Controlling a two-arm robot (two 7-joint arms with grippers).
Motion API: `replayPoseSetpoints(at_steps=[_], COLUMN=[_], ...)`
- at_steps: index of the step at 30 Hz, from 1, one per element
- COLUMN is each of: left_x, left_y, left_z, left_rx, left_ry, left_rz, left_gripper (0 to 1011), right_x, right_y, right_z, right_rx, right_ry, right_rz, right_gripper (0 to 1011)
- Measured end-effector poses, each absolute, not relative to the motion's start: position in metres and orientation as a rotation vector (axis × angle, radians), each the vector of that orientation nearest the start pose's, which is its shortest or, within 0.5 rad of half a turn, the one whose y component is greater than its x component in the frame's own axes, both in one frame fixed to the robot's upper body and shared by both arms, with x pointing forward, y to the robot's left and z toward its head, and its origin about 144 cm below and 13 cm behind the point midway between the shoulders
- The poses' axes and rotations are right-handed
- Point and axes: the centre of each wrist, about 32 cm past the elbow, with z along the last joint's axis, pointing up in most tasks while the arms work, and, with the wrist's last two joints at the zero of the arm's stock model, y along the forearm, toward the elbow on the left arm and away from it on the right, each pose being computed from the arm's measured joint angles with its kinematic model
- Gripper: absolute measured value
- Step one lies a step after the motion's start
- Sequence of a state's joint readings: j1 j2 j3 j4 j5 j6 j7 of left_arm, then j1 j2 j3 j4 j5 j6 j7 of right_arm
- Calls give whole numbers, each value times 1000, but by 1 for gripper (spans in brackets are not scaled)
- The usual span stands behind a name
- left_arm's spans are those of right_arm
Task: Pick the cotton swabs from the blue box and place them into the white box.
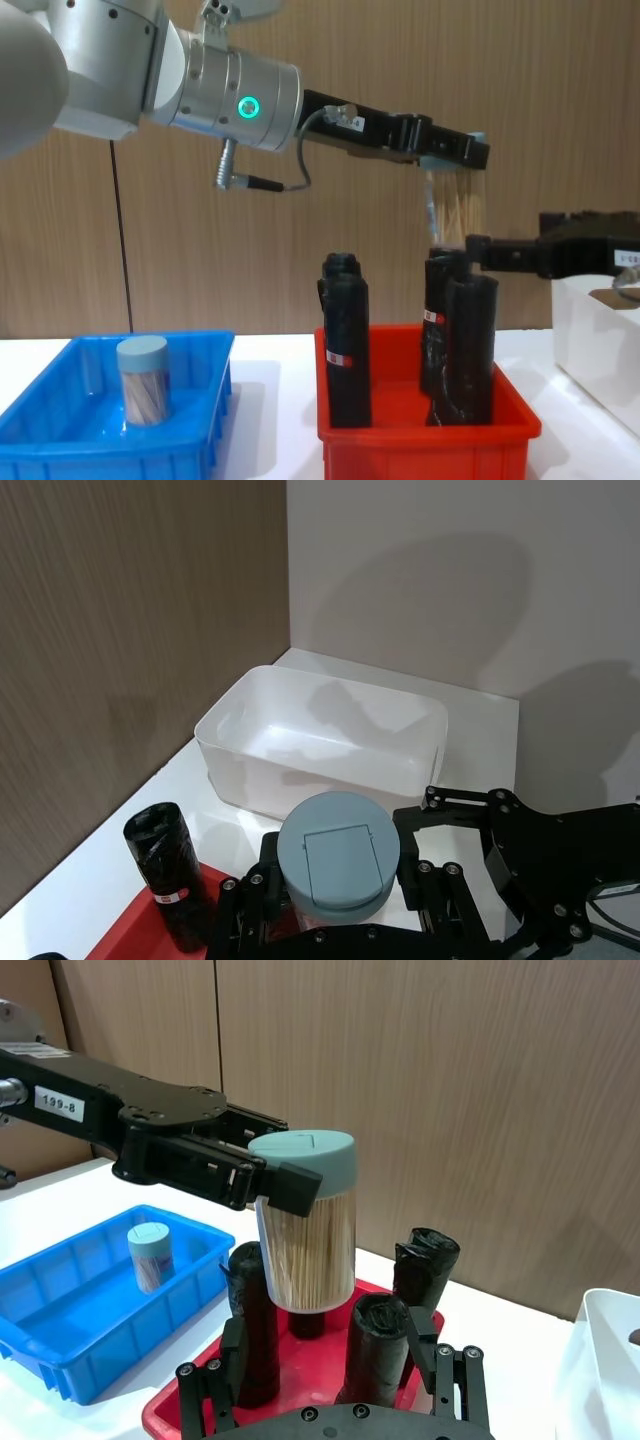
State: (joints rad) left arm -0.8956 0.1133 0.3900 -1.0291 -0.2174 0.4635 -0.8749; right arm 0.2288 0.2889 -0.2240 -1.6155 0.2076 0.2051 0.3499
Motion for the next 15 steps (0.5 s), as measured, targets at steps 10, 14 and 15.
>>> replayPoseSetpoints(at_steps=[10, 14, 15], left_x=[660, 660, 660], left_y=[175, 175, 175], left_z=[1343, 1343, 1343], left_rx=[227, 227, 227], left_ry=[90, 90, 90], left_rz=[475, 475, 475], left_gripper=[660, 660, 660], right_x=[523, 528, 529], right_y=[-236, -235, -234], right_z=[1232, 1234, 1235], right_rx=[-97, -97, -98], right_ry=[-61, -56, -55], right_rz=[-992, -984, -981], right_gripper=[1002, 1002, 1002])
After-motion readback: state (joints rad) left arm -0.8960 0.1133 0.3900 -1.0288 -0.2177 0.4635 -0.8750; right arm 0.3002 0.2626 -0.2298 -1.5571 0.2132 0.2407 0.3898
